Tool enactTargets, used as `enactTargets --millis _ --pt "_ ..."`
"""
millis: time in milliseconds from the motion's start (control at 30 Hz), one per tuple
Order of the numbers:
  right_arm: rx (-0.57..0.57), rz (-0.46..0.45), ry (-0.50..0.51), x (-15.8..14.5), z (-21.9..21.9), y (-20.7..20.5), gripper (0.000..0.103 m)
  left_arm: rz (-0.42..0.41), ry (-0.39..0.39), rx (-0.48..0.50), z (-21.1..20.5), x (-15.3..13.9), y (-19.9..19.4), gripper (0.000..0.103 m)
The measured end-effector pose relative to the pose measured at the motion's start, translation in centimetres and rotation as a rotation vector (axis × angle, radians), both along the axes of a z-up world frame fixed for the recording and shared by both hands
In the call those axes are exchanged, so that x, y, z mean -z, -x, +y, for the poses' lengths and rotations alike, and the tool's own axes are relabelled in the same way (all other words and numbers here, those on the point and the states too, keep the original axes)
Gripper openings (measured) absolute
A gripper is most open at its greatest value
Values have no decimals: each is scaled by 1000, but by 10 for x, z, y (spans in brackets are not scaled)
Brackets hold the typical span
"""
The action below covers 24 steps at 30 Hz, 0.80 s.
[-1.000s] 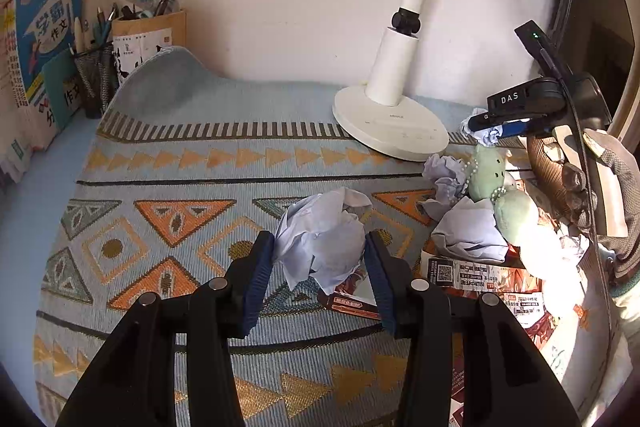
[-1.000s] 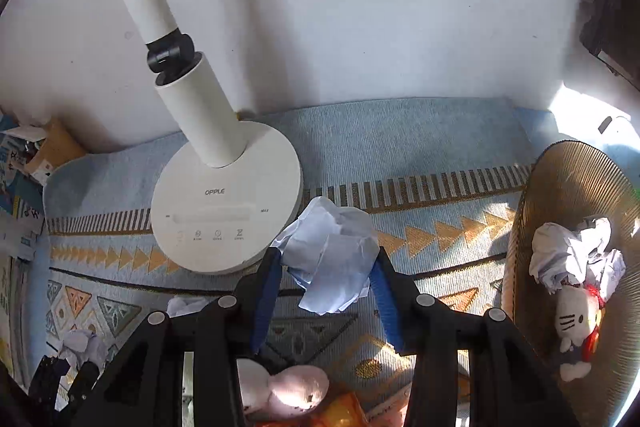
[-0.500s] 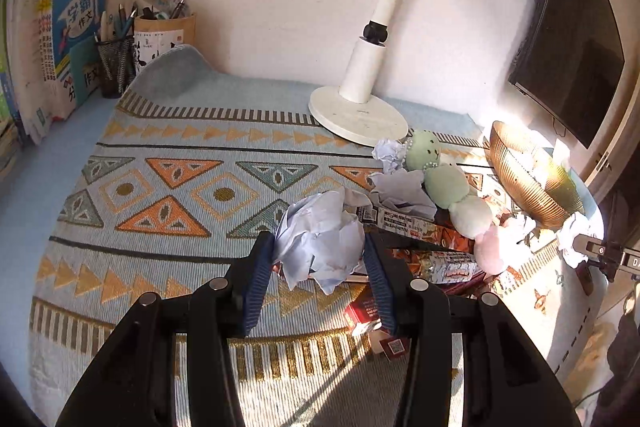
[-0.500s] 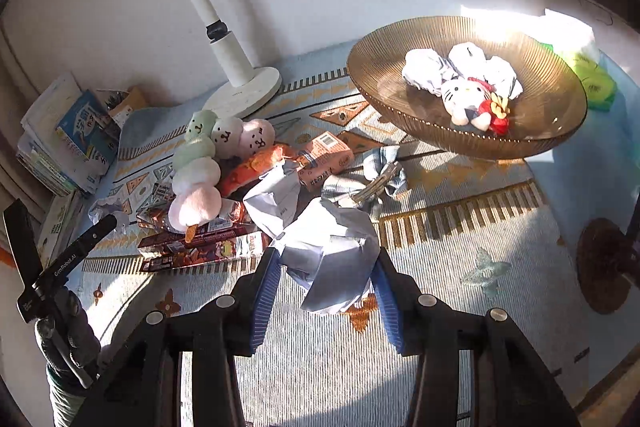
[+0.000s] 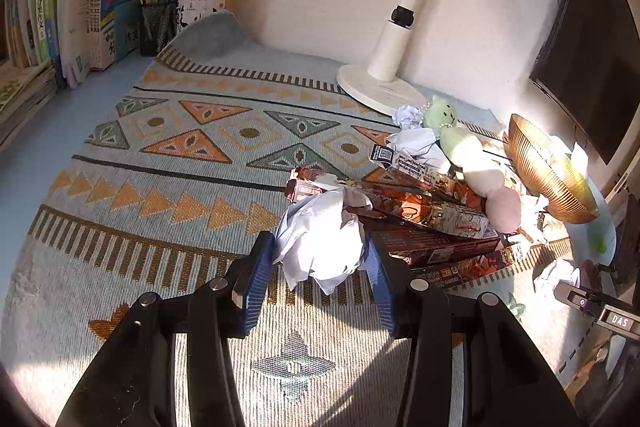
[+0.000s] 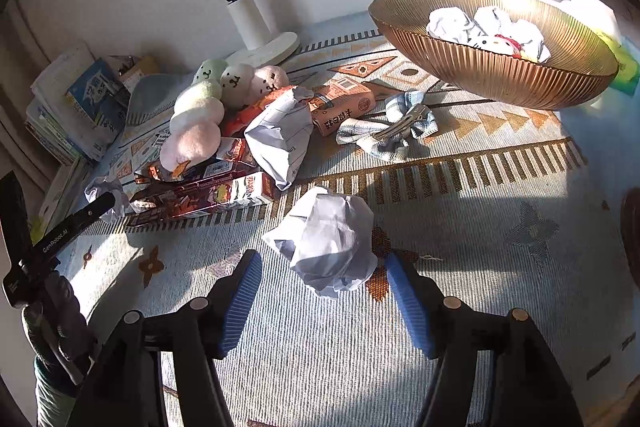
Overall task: Organize objects
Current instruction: 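Carry both paper balls over the golden bowl and open both grippers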
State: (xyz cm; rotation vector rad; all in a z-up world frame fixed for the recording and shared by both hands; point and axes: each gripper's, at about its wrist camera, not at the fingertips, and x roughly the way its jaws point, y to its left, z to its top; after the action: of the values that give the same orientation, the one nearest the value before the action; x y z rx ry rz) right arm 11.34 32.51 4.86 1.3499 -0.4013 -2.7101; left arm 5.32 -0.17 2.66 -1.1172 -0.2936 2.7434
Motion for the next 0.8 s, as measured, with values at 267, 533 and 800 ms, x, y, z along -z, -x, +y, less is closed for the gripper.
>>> enactTargets --millis 267,533,800 --pt "20 25 5 -4 2 3 72 19 40 23 7 -1 -2 43" --pt "10 85 -57 -23 -4 -5 45 44 62 39 15 -13 -10 43" --pt "221 239 -100 -115 69 3 45 148 -29 307 98 -100 3 43"
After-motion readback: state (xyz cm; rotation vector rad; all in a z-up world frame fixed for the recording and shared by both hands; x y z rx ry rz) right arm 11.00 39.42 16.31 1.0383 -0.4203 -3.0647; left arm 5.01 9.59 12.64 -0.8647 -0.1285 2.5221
